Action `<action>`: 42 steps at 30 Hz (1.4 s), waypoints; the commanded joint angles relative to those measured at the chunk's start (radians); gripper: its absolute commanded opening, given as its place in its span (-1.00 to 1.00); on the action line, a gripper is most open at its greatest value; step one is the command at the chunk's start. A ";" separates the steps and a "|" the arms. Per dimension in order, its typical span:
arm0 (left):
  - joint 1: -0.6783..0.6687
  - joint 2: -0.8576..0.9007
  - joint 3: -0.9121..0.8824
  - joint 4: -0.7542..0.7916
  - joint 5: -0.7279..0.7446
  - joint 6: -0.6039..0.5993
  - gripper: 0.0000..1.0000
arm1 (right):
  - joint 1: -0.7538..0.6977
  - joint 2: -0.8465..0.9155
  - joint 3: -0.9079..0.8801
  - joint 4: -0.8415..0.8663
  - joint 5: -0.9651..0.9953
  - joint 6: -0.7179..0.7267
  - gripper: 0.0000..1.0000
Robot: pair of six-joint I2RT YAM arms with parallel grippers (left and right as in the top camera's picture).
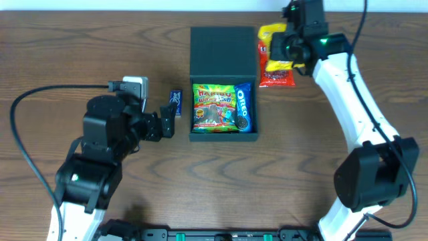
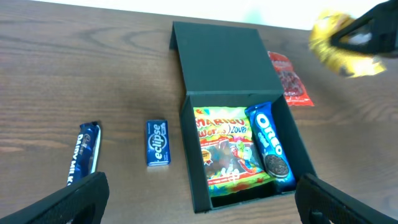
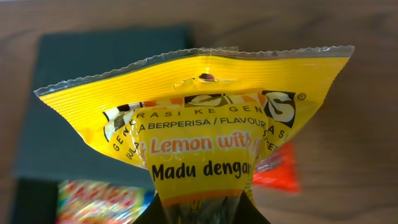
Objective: Pack container
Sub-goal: 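Carry the yellow bag into the box and release it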
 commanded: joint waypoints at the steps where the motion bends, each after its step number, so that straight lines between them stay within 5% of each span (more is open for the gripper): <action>1: 0.002 -0.053 0.013 -0.023 -0.003 0.022 0.93 | 0.048 -0.010 0.007 -0.012 -0.109 0.054 -0.97; 7: 0.002 -0.129 0.013 -0.070 -0.003 0.022 0.93 | 0.180 -0.010 0.006 -0.029 -0.116 -0.139 -0.97; 15: 0.002 -0.191 0.013 -0.109 -0.003 0.022 0.92 | 0.326 -0.009 -0.016 -0.066 -0.107 -0.123 -0.97; 30: 0.002 -0.193 0.013 -0.122 -0.003 0.022 0.91 | 0.330 0.024 -0.196 0.066 -0.097 -1.014 -0.97; 38: 0.002 -0.193 0.013 -0.122 -0.003 0.022 0.91 | 0.301 0.044 -0.278 0.250 -0.155 -1.107 -0.97; 39: 0.002 -0.193 0.013 -0.122 -0.003 0.022 0.91 | 0.297 0.046 -0.278 0.251 -0.176 -1.102 -0.59; 41: 0.002 -0.193 0.013 -0.122 -0.003 0.022 0.91 | 0.296 0.047 -0.277 0.257 -0.182 -1.061 0.99; 42: 0.002 -0.193 0.013 -0.122 -0.003 0.022 0.91 | 0.296 0.047 -0.277 0.261 -0.182 -1.038 0.99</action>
